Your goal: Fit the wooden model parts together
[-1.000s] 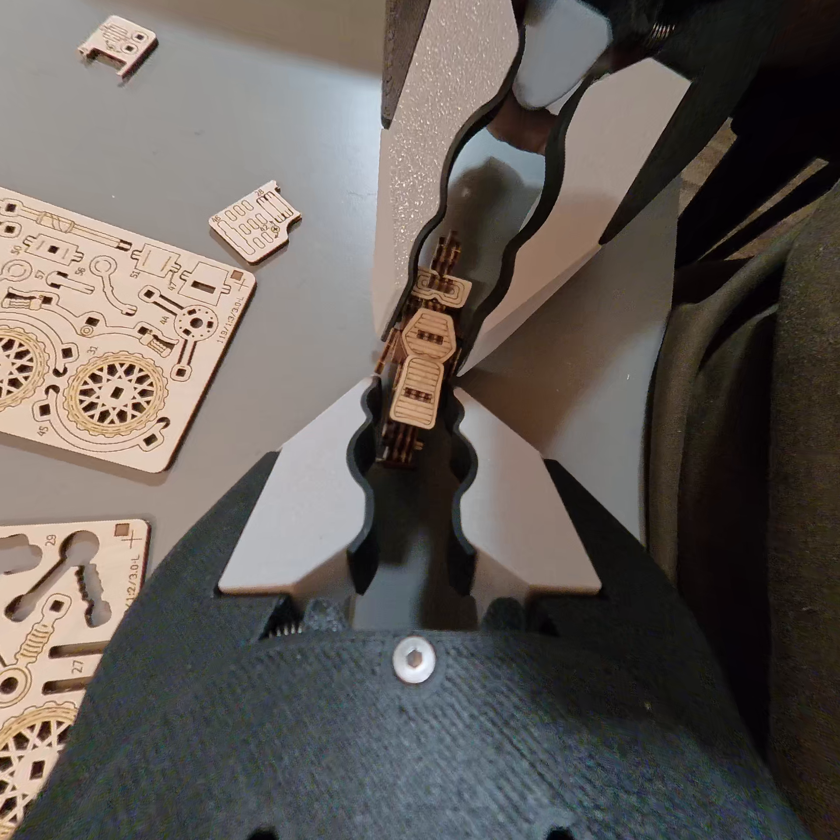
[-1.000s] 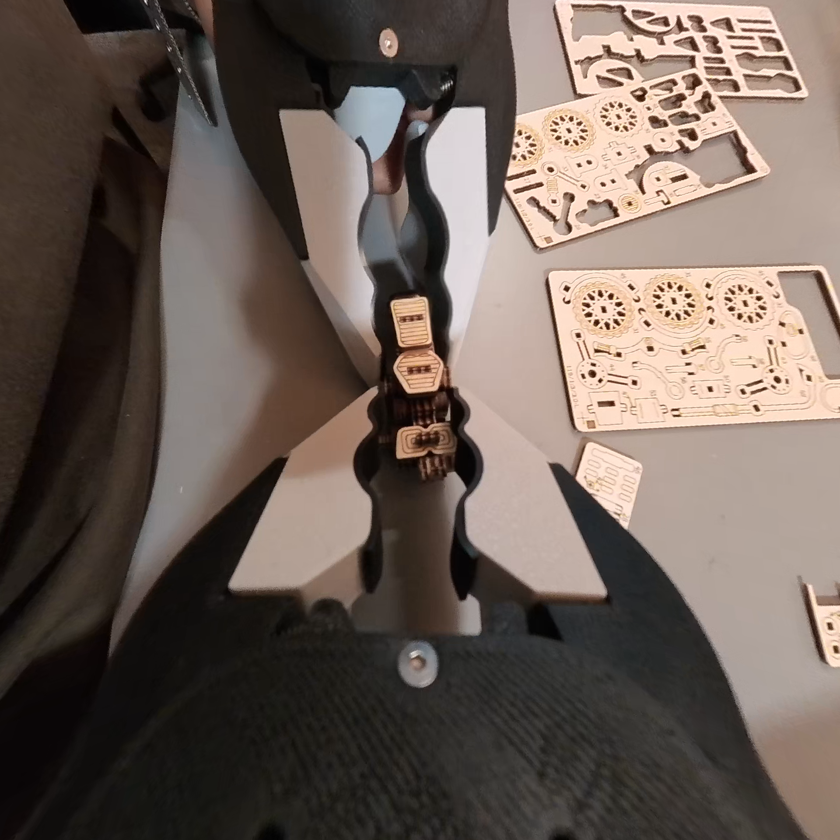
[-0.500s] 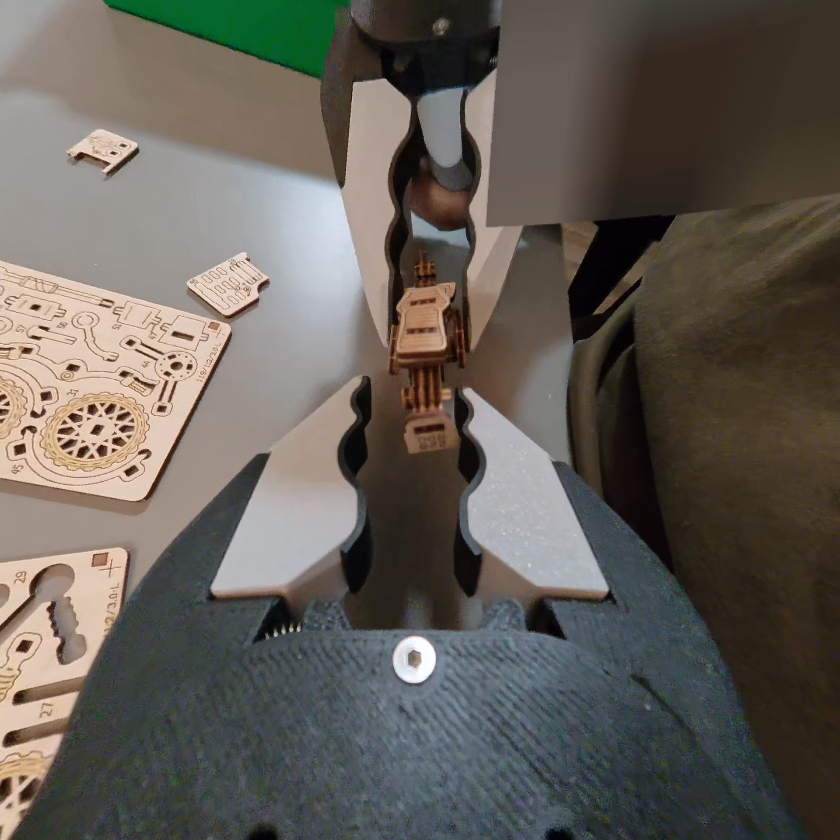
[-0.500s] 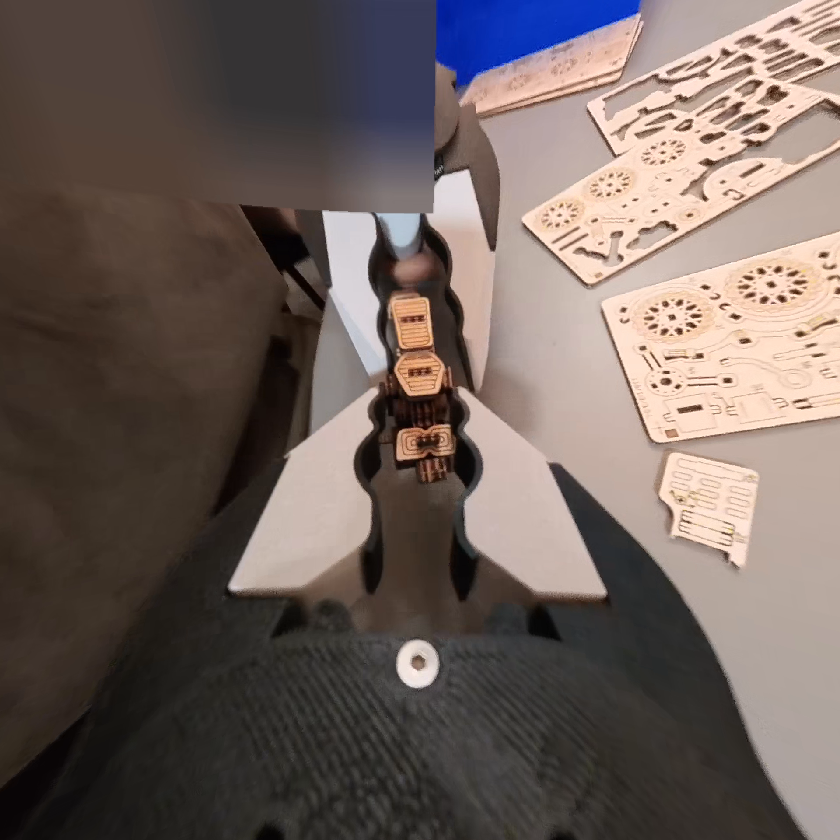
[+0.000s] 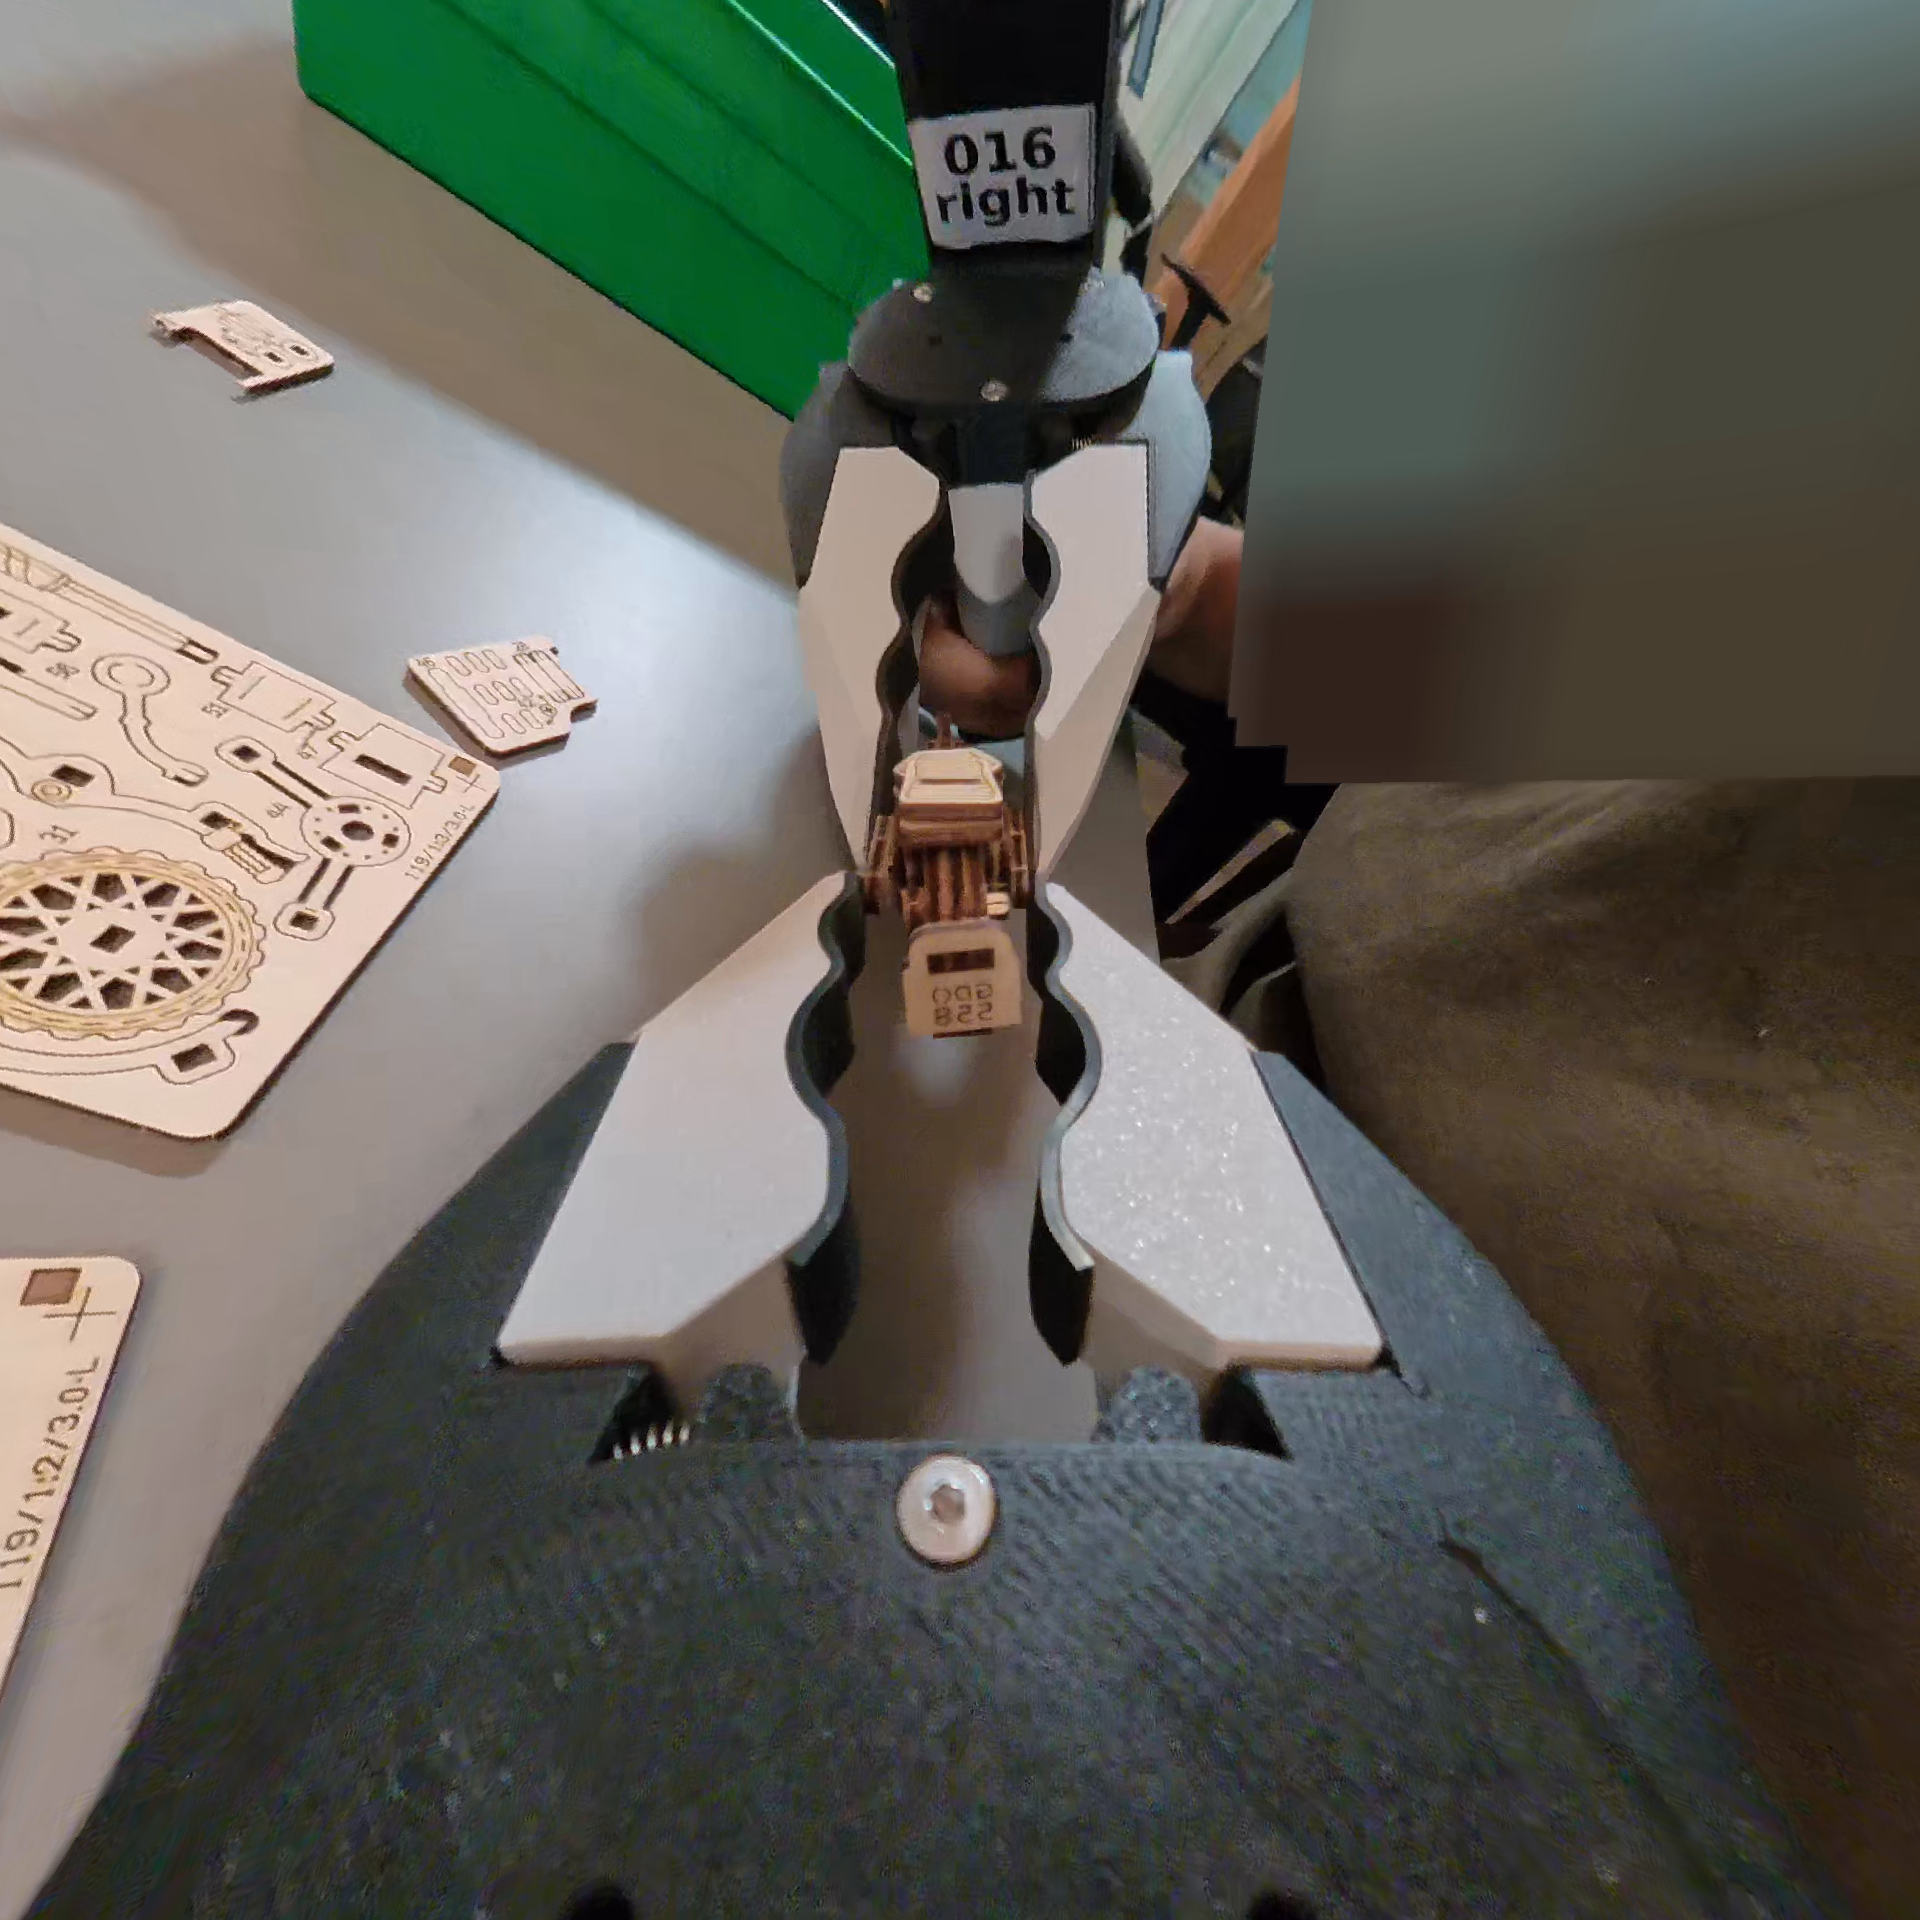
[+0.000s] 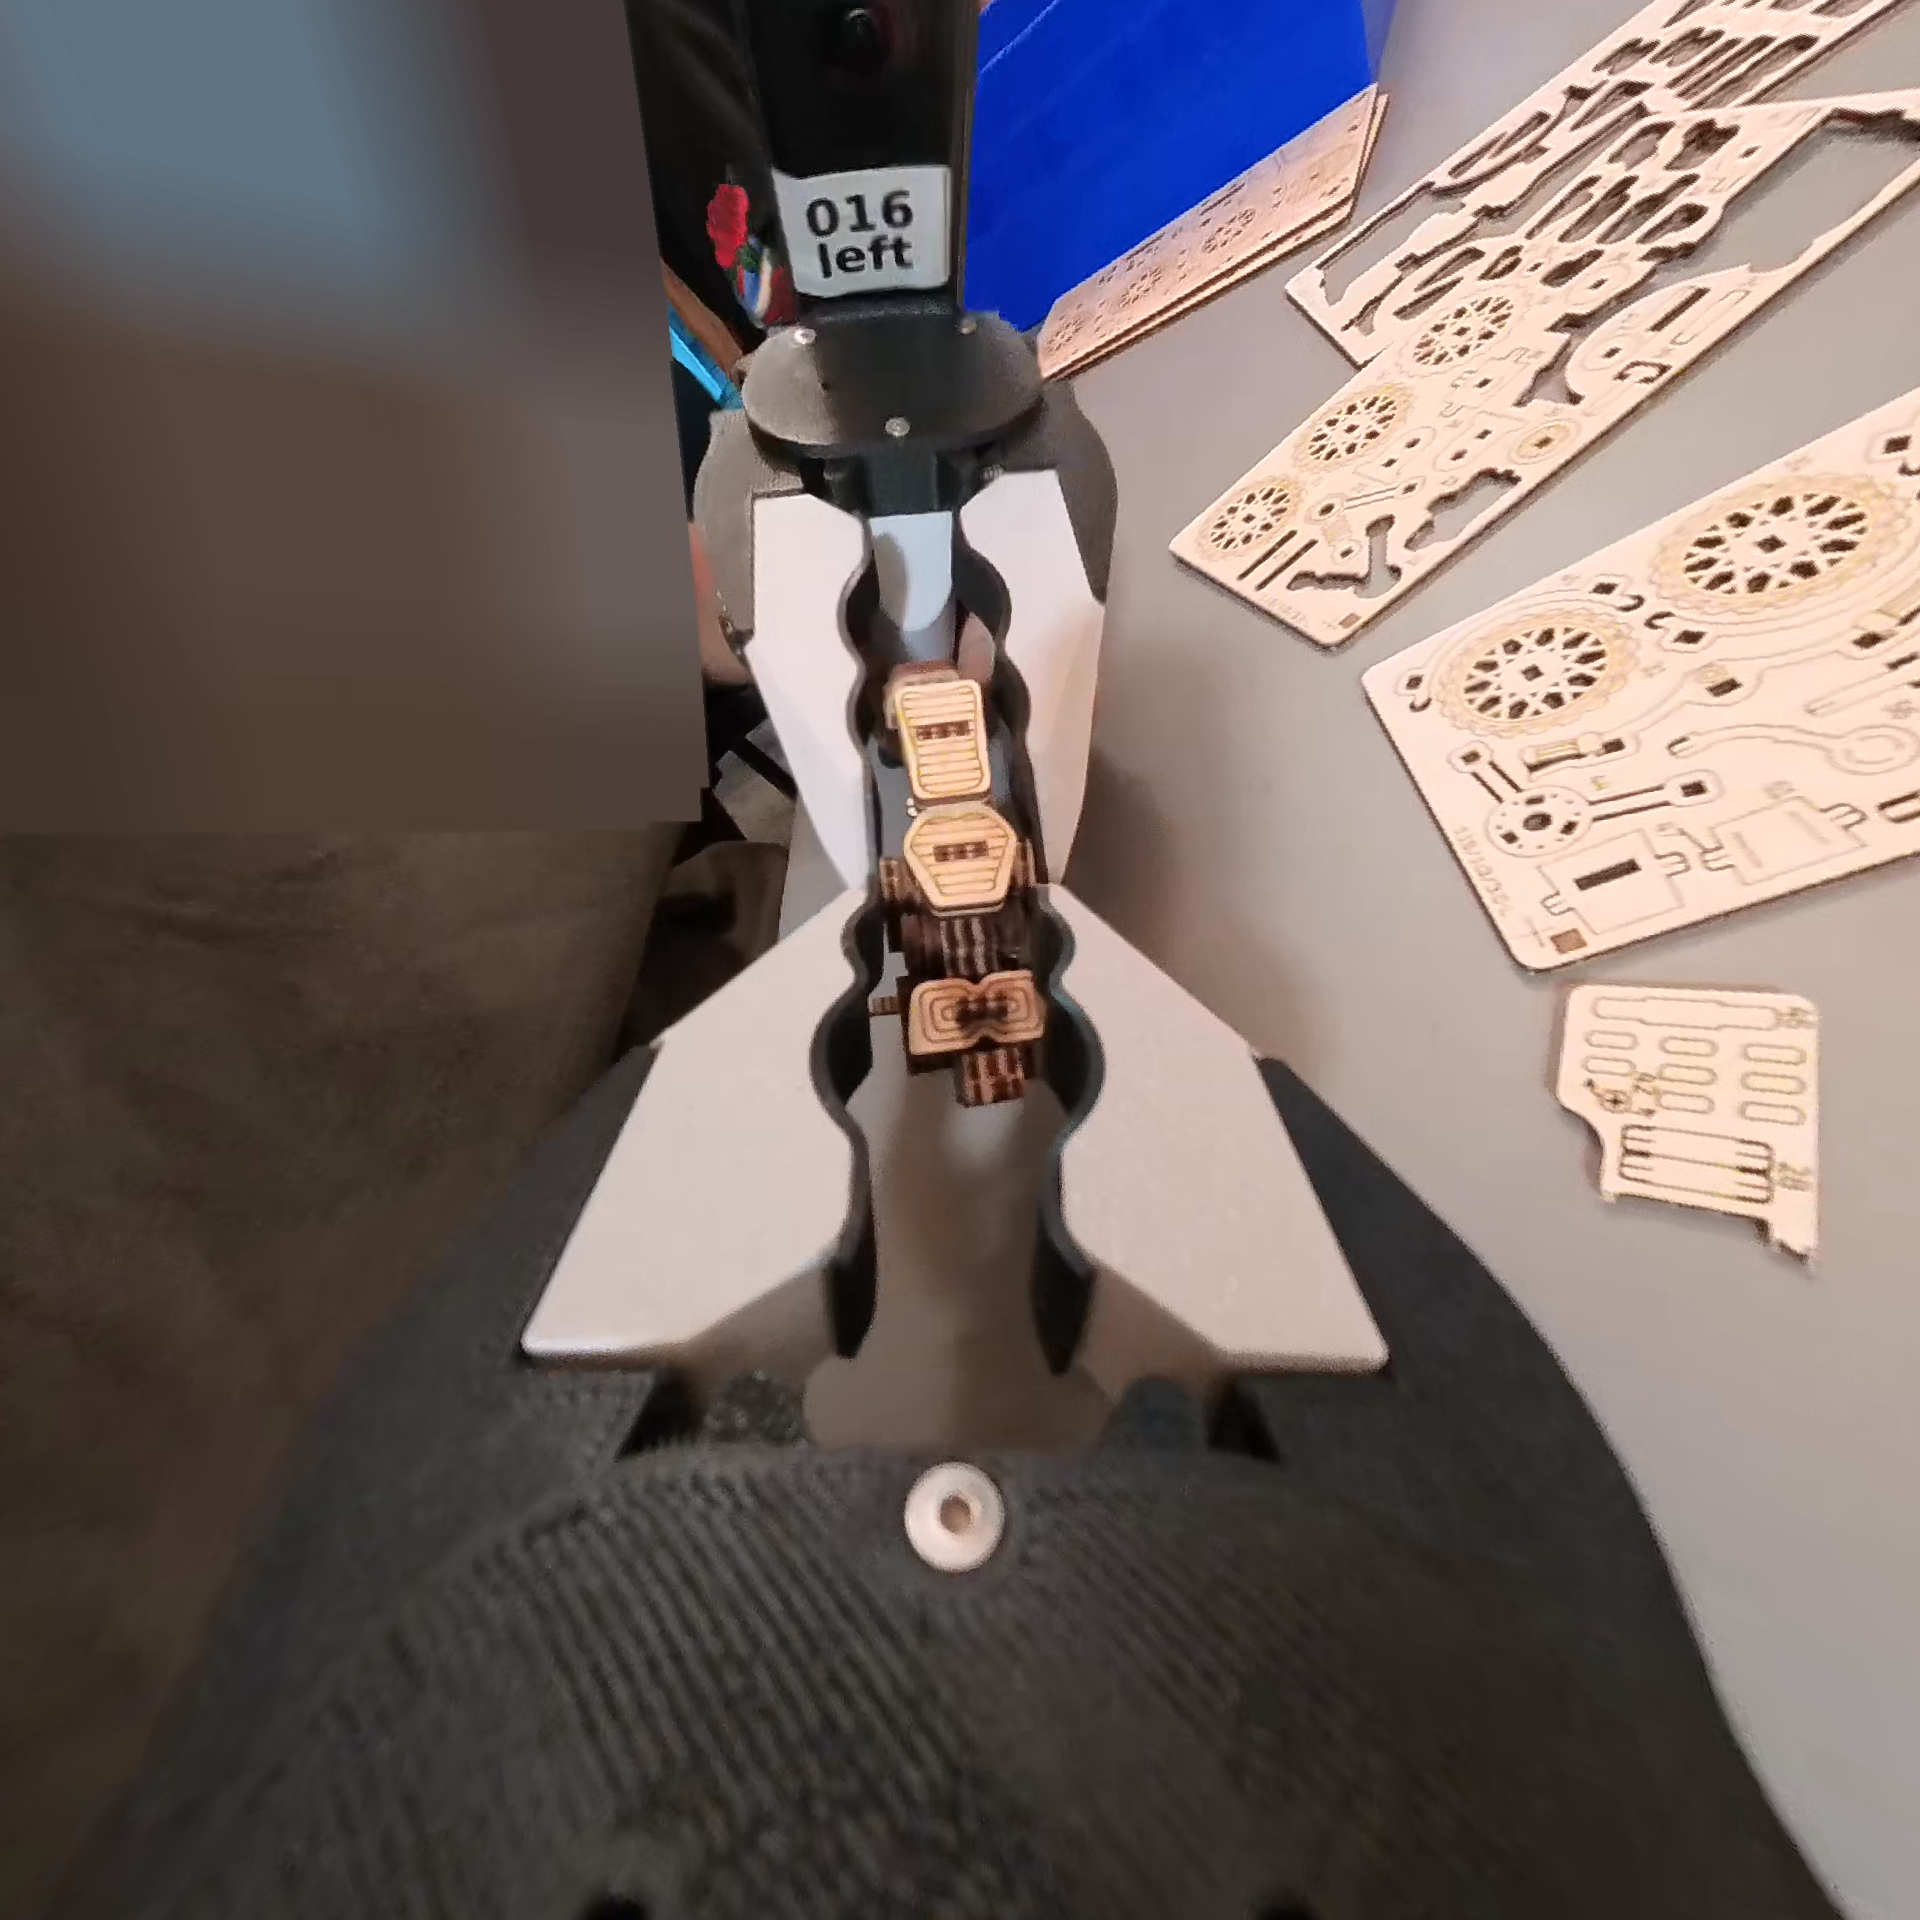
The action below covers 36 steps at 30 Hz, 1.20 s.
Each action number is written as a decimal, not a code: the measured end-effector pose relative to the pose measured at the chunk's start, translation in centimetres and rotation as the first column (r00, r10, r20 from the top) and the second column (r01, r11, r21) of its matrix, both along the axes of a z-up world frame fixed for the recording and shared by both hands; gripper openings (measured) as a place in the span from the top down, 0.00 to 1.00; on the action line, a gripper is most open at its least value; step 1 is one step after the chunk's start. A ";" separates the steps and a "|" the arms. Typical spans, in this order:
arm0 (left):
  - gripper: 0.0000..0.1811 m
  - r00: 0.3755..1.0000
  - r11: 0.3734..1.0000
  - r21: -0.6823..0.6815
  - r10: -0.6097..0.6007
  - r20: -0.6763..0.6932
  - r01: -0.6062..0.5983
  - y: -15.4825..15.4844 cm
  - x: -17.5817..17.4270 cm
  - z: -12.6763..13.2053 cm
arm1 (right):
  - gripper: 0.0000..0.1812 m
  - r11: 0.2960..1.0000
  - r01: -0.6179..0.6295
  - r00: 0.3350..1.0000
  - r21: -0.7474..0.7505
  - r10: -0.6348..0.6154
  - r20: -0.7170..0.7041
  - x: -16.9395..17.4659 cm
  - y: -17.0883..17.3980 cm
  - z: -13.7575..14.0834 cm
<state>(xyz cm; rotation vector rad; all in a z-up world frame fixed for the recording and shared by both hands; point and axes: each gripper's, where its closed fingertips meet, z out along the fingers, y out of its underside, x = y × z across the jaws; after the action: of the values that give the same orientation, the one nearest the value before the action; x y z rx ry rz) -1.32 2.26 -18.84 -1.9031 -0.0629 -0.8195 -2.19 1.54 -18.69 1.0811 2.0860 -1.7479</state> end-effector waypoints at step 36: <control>0.71 0.988 0.989 -0.034 0.144 -0.062 -0.146 -0.3 -3.0 -0.6 | 0.86 0.868 0.092 0.961 0.489 0.052 -0.272 0.2 3.6 -3.5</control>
<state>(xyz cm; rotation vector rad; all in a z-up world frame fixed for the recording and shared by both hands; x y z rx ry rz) -4.32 2.01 -19.48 -1.9329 -0.1799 -0.6672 -2.01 5.16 -22.22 1.0161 2.8195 -1.4673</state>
